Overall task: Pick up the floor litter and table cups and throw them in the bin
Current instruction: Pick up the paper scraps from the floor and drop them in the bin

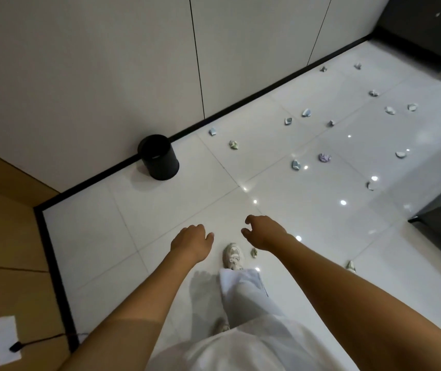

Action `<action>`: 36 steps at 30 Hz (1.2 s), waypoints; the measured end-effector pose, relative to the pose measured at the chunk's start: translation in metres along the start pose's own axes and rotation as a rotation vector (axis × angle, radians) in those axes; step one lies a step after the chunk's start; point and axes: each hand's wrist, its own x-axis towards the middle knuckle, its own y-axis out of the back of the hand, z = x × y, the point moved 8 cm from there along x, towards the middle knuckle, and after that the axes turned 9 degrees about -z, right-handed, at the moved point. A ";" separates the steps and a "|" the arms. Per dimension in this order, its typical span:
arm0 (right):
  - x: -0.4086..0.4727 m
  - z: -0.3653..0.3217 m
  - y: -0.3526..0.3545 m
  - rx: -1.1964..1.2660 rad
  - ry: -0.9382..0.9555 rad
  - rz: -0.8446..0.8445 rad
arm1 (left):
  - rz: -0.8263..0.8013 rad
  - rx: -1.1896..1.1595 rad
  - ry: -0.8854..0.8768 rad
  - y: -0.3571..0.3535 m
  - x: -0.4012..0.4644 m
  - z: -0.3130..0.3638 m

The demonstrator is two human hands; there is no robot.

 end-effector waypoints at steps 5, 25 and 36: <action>0.080 0.001 0.074 0.022 -0.007 0.008 | 0.001 0.005 -0.006 0.076 0.084 0.020; 0.342 -0.036 0.298 0.100 -0.070 -0.030 | -0.058 0.032 -0.001 0.308 0.351 0.018; 0.475 -0.086 0.412 0.188 -0.097 -0.033 | -0.086 0.066 -0.061 0.436 0.489 0.002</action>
